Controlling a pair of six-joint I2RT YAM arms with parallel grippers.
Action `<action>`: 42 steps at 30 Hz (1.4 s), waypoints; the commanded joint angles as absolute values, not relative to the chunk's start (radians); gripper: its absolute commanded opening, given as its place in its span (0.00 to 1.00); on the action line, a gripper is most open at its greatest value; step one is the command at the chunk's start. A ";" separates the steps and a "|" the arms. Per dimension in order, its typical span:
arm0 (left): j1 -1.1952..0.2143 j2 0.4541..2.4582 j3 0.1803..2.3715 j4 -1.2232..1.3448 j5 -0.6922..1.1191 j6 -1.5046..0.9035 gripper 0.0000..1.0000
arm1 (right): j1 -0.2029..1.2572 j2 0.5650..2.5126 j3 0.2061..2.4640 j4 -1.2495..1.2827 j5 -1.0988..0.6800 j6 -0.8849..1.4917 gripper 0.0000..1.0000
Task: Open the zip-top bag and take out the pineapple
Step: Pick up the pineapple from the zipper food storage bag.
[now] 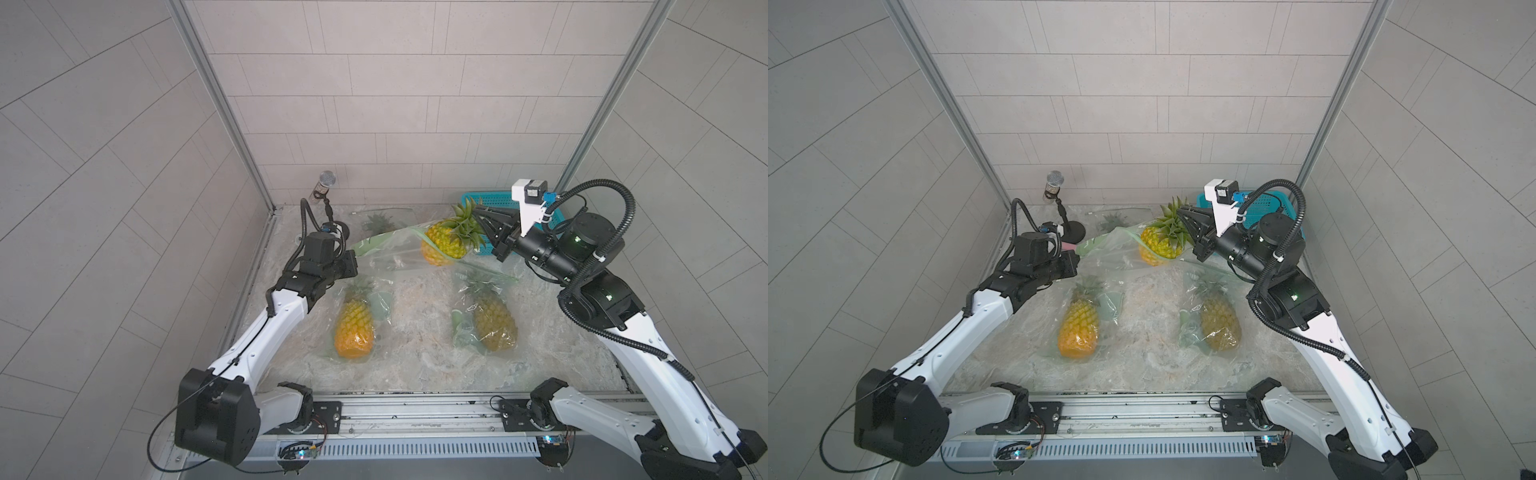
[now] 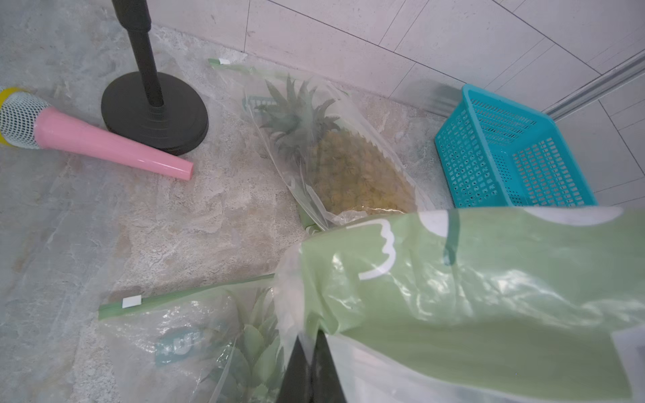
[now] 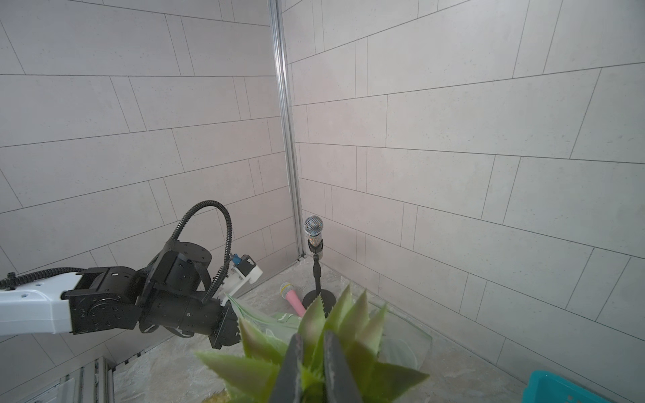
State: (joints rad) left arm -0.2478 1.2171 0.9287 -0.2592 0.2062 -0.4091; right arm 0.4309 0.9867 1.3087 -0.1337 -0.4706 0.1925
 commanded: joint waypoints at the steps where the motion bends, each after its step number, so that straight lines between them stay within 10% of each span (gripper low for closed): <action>1: -0.230 1.218 0.914 -0.272 0.176 -0.437 0.00 | 0.428 0.935 1.339 0.026 -0.492 0.214 0.00; 42: -0.227 1.281 1.042 -0.434 0.255 -0.356 0.00 | 0.423 1.047 1.406 0.226 -0.619 0.197 0.00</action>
